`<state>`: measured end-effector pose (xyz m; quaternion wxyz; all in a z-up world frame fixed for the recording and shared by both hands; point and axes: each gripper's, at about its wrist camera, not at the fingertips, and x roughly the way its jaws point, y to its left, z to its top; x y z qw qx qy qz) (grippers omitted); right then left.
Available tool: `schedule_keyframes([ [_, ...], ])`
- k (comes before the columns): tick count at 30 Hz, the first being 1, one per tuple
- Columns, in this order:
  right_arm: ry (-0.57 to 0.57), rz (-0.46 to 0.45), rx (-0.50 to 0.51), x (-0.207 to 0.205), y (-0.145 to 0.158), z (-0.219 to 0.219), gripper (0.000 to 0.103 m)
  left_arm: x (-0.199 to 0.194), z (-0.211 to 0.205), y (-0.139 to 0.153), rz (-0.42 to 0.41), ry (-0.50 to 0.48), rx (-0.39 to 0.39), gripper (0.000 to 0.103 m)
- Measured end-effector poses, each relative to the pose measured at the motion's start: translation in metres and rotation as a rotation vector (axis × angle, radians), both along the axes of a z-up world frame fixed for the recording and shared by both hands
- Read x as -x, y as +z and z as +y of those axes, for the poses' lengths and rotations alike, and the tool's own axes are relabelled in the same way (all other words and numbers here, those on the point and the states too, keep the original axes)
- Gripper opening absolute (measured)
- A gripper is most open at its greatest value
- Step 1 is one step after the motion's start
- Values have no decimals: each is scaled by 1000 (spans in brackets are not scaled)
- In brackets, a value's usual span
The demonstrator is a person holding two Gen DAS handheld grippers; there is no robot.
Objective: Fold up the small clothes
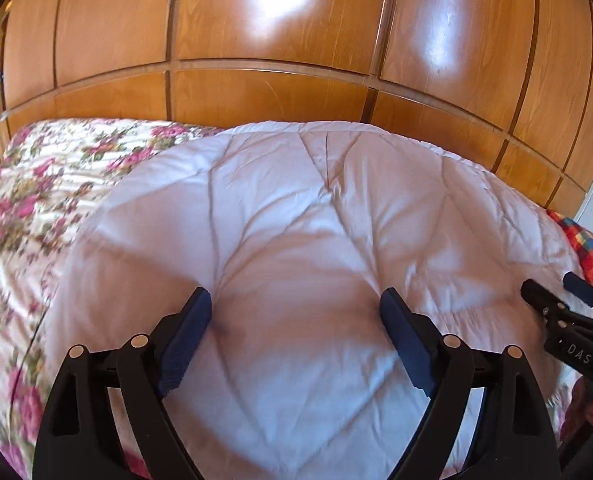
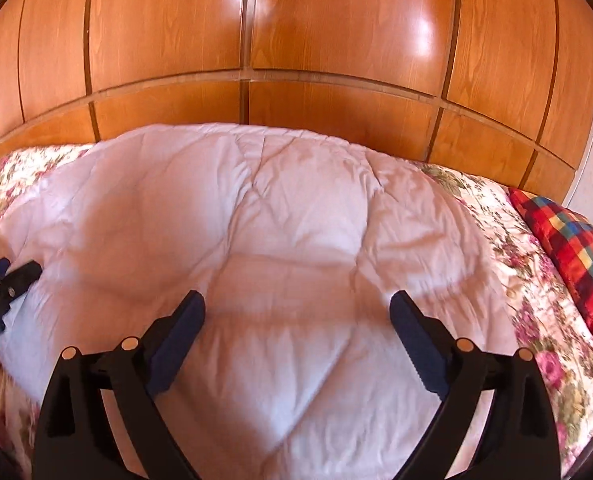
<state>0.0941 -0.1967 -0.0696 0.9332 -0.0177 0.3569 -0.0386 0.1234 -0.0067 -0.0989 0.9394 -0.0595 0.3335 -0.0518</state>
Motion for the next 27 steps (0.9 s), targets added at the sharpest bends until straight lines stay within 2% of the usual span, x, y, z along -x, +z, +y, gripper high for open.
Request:
schedule_keyframes([
  [4, -11, 2, -20, 24, 6, -4, 97, 23, 10, 6, -11, 7, 16, 85],
  [8, -42, 42, -46, 42, 4, -13, 98, 33, 22, 5, -2, 34, 25, 85],
  [12, -68, 69, -85, 57, 2, -25, 98, 44, 36, 0, -14, 76, 3, 85],
  [15, -96, 84, -106, 63, 1, -35, 98, 49, 48, -6, -11, 100, -10, 85],
  [22, -127, 135, -133, 74, -12, -50, 98, 61, 65, -11, -20, 120, 19, 85],
  [27, -142, 185, -204, 77, -27, -60, 99, 63, 77, -15, -8, 168, 38, 85],
])
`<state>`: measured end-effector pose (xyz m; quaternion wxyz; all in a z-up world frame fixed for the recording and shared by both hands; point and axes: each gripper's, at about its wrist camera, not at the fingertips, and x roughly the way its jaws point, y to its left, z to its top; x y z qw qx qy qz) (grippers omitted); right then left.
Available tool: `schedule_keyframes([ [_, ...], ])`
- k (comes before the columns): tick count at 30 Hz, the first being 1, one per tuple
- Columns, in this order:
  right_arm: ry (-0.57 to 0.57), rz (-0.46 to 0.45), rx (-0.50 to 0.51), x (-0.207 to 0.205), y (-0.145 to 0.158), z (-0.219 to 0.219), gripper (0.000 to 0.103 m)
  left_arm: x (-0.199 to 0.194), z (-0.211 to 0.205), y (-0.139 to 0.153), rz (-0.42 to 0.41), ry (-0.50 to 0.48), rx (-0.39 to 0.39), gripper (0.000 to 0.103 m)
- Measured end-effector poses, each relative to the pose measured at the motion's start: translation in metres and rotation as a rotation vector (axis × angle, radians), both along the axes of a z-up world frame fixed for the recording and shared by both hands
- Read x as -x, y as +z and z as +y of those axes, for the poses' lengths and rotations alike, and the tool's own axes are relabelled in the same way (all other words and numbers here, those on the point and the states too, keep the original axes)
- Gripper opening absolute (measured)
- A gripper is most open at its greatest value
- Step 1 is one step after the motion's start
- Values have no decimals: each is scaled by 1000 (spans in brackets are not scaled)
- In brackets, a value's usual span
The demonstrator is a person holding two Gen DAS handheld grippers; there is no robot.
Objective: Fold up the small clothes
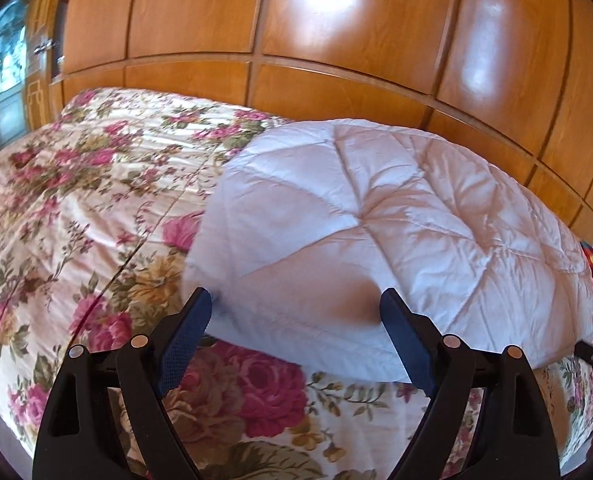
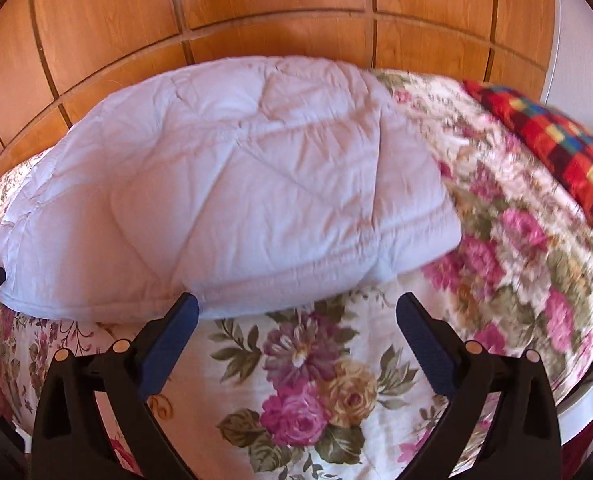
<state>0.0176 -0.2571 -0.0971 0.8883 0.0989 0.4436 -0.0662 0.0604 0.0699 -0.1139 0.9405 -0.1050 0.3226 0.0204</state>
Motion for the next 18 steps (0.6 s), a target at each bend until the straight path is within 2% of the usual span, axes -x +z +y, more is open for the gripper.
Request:
schedule_keyframes([
  [5, 0, 8, -125, 3, -12, -10, 101, -3, 19, -10, 46, 50, 47, 87],
  [10, -7, -58, -277, 9, -11, -24, 101, 0, 35, -18, 77, 79, 144, 88],
  [18, -106, -159, -619, 10, -16, -67, 101, 14, 32, -4, 35, 109, 113, 88],
])
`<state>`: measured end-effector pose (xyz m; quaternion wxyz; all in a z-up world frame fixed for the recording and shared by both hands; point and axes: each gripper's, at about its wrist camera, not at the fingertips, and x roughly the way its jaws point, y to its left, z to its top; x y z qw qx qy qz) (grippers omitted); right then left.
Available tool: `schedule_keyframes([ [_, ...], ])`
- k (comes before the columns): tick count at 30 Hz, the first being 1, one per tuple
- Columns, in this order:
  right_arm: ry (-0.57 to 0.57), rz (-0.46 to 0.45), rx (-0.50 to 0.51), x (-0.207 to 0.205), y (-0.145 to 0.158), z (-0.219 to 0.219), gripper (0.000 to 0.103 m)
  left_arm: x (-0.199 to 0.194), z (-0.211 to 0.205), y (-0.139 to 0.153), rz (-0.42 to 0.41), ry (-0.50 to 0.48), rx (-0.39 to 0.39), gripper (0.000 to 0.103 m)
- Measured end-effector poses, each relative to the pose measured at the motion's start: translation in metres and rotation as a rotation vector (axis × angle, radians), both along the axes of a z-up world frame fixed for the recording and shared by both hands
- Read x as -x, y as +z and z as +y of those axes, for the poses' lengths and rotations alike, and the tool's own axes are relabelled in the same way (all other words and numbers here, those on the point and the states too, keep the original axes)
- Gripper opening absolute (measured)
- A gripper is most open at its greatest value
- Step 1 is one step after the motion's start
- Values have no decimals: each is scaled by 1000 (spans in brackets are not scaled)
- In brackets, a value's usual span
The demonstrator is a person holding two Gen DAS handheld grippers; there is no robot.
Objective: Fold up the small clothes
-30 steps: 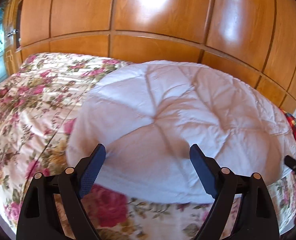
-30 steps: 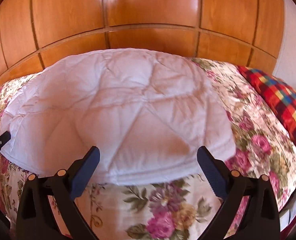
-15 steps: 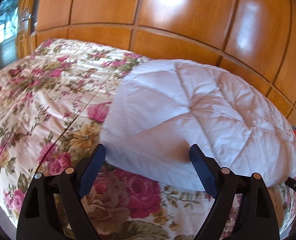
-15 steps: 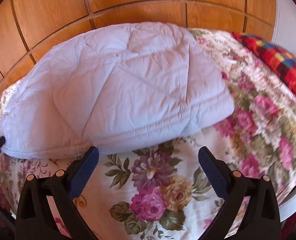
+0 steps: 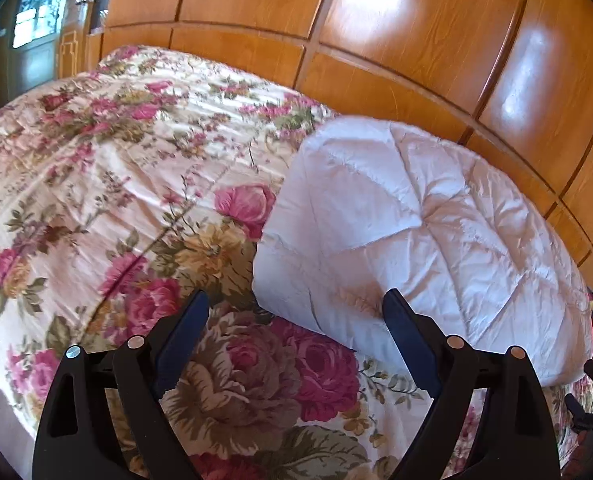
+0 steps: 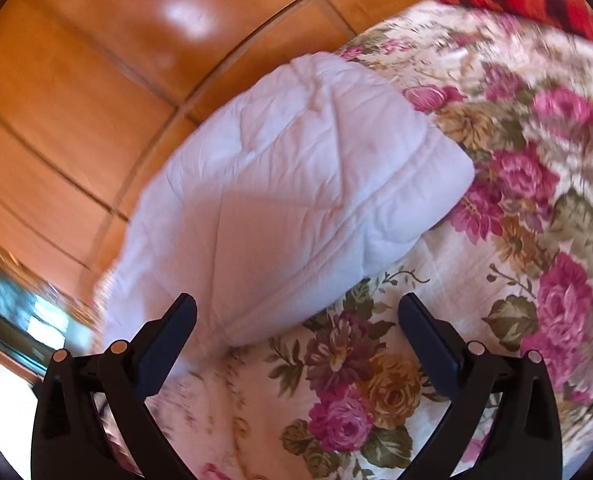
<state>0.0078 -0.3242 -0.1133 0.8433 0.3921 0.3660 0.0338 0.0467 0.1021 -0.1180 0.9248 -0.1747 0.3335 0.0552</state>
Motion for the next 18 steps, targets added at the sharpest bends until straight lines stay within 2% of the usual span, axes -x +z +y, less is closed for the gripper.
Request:
schedule_keyframes([
  [3, -39, -29, -102, -4, -5, -16, 101, 8, -9, 15, -57, -26, -10, 88],
  [6, -89, -57, -143, -14, -5, -28, 101, 10, -26, 29, -97, -89, -36, 88],
  [10, -135, -72, -167, -32, -4, -37, 101, 5, -51, 39, -112, -179, -43, 88],
  [15, -133, -118, -221, -51, -7, -39, 99, -12, -80, 52, -101, -251, -47, 88],
  [17, -138, -126, -254, -58, -10, -42, 91, -20, -92, 58, -105, -269, -53, 88],
  [18, -136, -128, -274, -60, -12, -43, 82, -24, -98, 60, -106, -278, -61, 88],
])
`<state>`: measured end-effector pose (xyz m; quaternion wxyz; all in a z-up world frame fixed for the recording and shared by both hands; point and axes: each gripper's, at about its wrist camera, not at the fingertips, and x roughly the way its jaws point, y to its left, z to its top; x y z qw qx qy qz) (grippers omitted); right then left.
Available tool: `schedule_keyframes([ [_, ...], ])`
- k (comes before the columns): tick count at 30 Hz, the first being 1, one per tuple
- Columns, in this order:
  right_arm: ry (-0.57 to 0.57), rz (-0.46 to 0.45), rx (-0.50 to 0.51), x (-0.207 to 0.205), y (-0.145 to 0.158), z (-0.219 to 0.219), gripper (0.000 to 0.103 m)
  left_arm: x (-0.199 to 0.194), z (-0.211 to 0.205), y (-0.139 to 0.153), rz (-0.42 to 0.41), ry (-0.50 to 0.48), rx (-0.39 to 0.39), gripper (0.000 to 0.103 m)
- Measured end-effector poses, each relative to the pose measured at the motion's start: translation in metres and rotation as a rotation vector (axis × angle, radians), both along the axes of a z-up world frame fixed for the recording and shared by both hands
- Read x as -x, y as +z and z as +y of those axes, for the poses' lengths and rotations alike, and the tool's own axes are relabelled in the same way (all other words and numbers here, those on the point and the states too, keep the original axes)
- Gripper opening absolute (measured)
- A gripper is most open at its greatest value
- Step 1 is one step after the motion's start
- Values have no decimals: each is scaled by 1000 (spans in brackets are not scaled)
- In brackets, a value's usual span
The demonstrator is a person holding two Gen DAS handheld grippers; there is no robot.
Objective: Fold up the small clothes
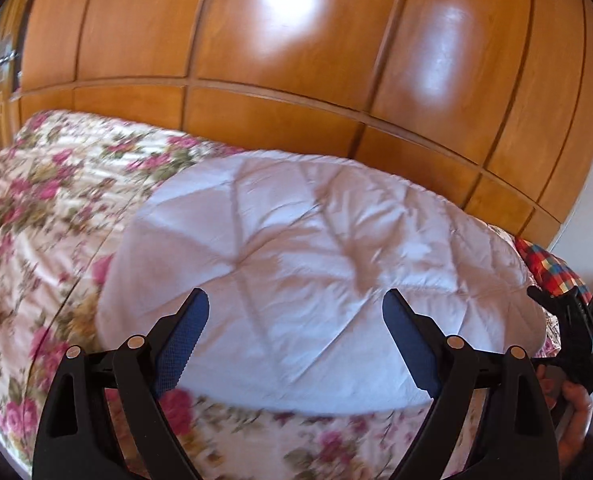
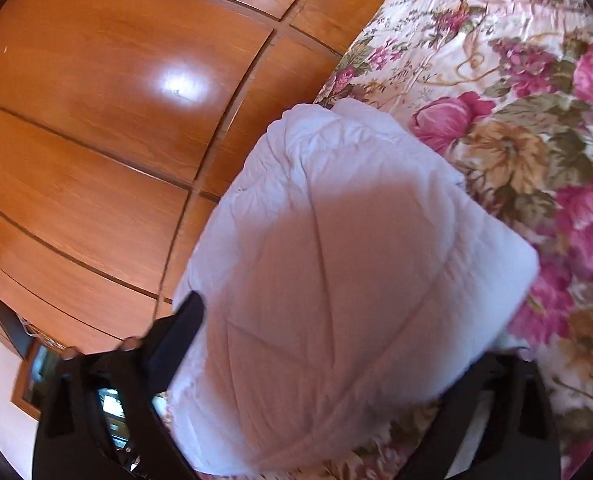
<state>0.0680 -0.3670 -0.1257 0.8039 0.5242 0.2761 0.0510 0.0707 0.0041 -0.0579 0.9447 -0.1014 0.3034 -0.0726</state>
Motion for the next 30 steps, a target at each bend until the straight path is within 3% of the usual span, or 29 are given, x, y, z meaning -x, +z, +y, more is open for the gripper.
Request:
schedule_keyframes([
  [4, -5, 21, -106, -17, -17, -8, 52, -26, -25, 8, -12, -40, -39, 88],
  [7, -17, 5, -151, -18, -21, -12, 28, -56, -46, 12, -24, -43, -117, 88],
  [9, -26, -31, -144, -13, -14, -15, 22, -76, -59, 8, -6, -47, -178, 88],
  [13, -52, -92, -104, 5, 11, -23, 18, -106, -76, -13, 96, -46, -247, 88],
  [18, -102, -152, -10, 40, 43, -46, 18, -94, -97, -26, 124, -120, -185, 88],
  [24, -133, -22, 29, 56, 28, -57, 18, -80, -137, -44, 93, -165, -268, 90],
  [27, -138, -10, 22, 56, 29, -56, 18, -76, -133, -33, 112, -187, -243, 89],
  [30, -141, -16, 34, 63, 38, -52, 18, -72, -114, -13, 56, -148, -218, 89],
])
